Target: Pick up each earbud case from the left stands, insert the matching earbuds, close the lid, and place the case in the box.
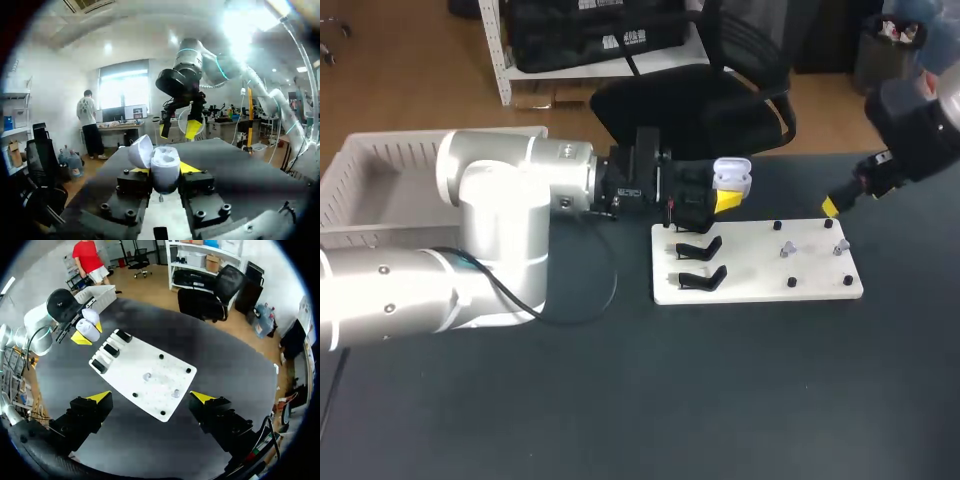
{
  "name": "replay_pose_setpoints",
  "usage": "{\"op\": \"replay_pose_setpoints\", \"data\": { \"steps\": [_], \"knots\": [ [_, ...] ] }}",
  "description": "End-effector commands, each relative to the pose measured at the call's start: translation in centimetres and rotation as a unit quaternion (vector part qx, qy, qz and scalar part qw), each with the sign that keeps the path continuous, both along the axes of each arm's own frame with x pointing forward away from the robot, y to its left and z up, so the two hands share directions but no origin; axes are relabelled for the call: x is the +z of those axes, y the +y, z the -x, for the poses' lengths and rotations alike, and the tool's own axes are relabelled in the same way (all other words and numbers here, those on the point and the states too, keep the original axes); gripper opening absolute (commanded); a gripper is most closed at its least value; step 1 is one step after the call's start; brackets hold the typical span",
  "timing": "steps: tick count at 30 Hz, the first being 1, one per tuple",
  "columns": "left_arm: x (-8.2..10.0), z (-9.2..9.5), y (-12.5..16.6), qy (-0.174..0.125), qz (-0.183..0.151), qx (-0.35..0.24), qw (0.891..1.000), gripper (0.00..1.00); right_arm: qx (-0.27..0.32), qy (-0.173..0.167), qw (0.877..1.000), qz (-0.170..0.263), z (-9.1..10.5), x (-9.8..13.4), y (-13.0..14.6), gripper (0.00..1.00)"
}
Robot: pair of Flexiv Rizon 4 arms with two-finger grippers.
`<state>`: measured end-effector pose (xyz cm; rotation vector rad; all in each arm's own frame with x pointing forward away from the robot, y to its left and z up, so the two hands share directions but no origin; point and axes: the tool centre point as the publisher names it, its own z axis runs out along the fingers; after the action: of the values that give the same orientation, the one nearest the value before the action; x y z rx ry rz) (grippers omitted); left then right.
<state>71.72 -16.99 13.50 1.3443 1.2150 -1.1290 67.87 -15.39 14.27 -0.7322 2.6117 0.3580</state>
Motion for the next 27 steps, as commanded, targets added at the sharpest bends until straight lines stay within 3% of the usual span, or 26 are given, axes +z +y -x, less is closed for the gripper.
{"op": "replay_pose_setpoints", "data": {
  "steps": [1,15,19,27],
  "knots": [
    [-0.3,-0.5,-0.1,0.003,0.004,0.000,1.000,0.00,-0.036,-0.025,0.997,0.063,0.6,0.1,-0.3,1.00],
    [-0.5,-1.6,0.1,0.026,0.004,0.011,1.000,0.00,-0.036,-0.004,0.995,0.093,0.7,-1.0,-1.0,1.00],
    [-0.6,-1.6,-0.3,0.019,-0.001,0.036,0.999,0.00,-0.033,-0.003,0.995,0.096,0.7,-1.1,-0.9,1.00],
    [-1.0,-1.4,-1.4,0.021,-0.001,0.024,0.999,0.00,-0.030,-0.003,0.995,0.092,0.6,-1.3,-0.9,1.00]
  ]
}}
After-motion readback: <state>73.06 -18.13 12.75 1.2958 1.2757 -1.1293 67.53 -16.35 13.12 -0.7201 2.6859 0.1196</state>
